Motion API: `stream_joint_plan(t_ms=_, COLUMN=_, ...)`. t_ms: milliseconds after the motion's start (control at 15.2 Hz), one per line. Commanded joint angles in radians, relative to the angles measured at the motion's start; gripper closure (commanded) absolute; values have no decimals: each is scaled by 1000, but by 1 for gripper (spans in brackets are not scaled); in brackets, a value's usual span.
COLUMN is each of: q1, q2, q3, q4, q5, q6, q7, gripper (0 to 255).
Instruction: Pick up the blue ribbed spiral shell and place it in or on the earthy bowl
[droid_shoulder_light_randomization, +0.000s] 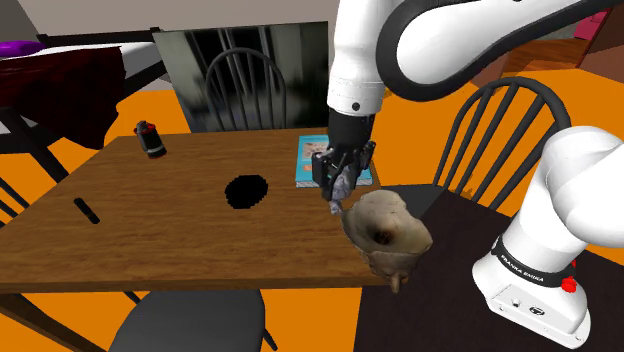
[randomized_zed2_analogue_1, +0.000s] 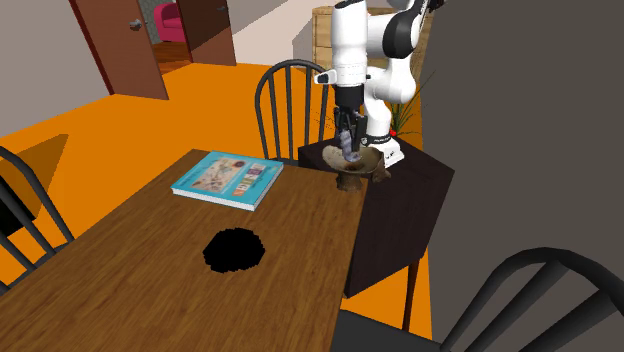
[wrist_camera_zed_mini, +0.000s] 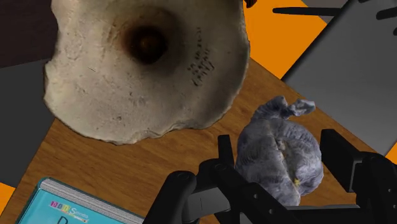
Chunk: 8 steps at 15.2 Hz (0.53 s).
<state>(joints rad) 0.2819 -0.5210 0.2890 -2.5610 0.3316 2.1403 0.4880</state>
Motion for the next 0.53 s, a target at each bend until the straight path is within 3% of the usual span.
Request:
stream_joint_plan(t_ms=0, q1=8, q2=-91, q3=-23, q4=-59, q5=8, q6=-37, q7=-19, gripper=255)
stream_joint_plan(t_ms=330, q1=33, q2=-340, q3=-70, q4=-218, q5=11, q6=-136, q7=-41, gripper=255)
stream_joint_plan(t_ms=462, q1=37, q2=-365, q3=-73, q4=-245, q5=13, q6=-135, q7=-44, gripper=255)
